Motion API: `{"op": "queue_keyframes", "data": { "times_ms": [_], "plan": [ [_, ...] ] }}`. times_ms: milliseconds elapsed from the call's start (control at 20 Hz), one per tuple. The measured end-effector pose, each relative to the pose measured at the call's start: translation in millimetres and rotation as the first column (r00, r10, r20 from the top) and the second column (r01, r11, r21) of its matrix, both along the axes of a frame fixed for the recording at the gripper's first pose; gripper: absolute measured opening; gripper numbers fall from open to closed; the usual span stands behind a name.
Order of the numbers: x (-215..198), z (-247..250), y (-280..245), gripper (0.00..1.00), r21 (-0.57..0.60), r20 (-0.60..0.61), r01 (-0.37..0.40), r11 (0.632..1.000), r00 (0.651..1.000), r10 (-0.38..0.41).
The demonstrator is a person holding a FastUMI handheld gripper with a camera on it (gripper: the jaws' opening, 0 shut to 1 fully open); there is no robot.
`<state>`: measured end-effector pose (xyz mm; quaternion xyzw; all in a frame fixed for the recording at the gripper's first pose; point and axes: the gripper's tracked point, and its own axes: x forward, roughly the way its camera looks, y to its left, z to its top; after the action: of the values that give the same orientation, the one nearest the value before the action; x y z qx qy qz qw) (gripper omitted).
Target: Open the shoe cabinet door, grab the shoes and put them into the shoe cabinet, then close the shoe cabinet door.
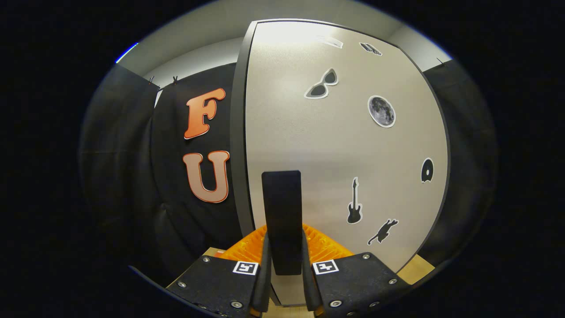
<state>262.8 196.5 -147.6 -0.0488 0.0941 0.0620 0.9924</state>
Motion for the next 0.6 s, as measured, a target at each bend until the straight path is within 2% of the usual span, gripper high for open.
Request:
{"op": "queue_keyframes", "data": {
  "times_ms": [150,600],
  "plan": [
    [-3.4,0.7,-0.1,0.26,0.012,-0.001,-0.002,1.0,1.0,0.002],
    [-40.9,9.7,-18.3,0.24,0.029,-0.01,-0.003,1.0,1.0,0.003]
  ]
}}
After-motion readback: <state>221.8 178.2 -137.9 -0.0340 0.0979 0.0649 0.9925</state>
